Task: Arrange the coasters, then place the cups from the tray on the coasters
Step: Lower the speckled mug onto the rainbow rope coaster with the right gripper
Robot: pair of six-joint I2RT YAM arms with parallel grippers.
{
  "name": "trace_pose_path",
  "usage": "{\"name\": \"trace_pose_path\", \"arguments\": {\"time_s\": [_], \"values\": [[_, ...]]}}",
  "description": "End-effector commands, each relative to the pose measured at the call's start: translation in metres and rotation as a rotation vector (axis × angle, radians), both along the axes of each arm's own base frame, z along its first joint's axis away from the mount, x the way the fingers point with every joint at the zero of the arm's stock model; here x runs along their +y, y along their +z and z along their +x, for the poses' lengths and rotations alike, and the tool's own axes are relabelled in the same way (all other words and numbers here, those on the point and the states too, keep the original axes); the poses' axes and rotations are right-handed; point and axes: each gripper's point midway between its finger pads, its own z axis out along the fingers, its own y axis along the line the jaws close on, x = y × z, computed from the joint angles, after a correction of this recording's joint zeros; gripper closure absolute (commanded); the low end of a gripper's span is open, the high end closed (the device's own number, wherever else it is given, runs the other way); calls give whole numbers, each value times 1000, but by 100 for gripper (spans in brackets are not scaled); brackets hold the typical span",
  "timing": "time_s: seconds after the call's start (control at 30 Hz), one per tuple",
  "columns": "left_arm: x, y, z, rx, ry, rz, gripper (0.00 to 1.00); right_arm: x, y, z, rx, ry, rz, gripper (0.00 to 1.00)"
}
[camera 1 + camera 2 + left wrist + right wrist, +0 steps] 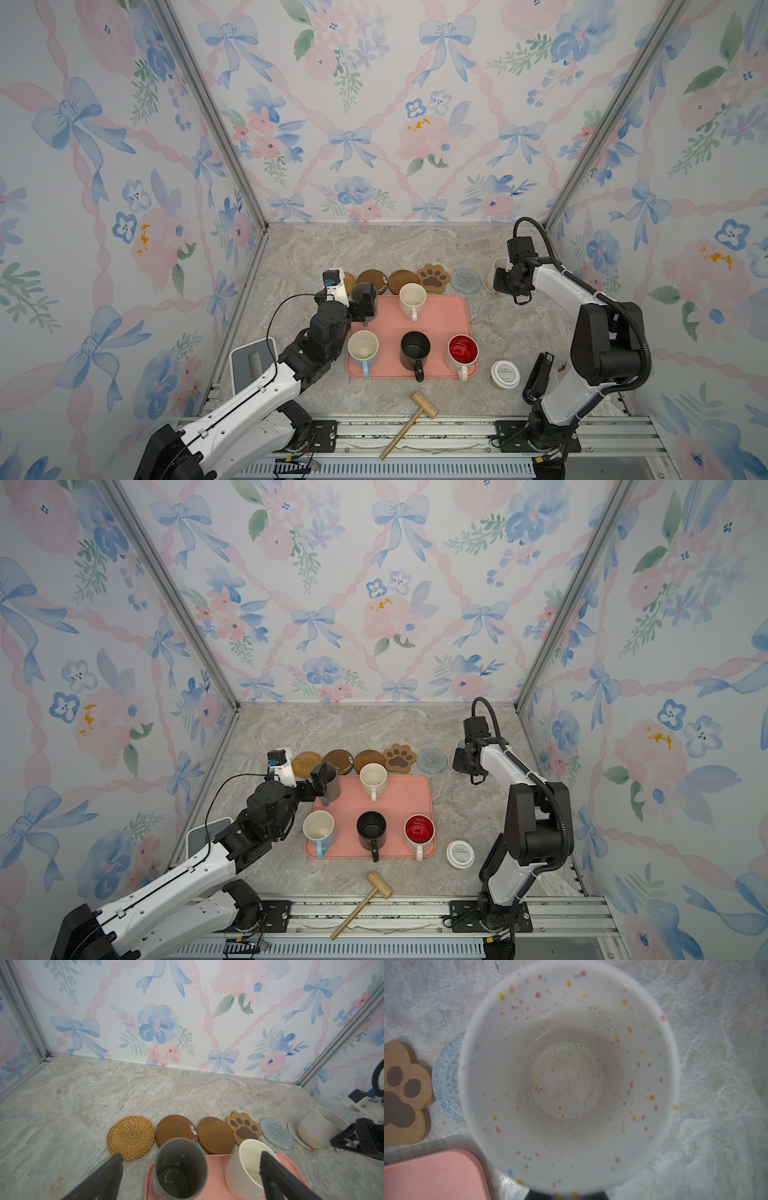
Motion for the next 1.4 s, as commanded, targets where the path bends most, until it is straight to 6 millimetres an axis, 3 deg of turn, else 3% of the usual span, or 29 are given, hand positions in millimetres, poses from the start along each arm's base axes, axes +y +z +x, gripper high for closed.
{"name": "trace_pose_path", "arguments": {"time_s": [0.0, 0.77, 1.37], "values": [[3, -2, 0, 6, 13, 7, 2, -4, 25, 29, -112, -4, -4, 100], [3, -2, 0, 5, 13, 12, 2, -7, 28, 35, -128, -9, 3, 100], [4, -2, 0, 4, 15, 13, 2, -3, 11, 31, -91, -8, 28, 100]]}}
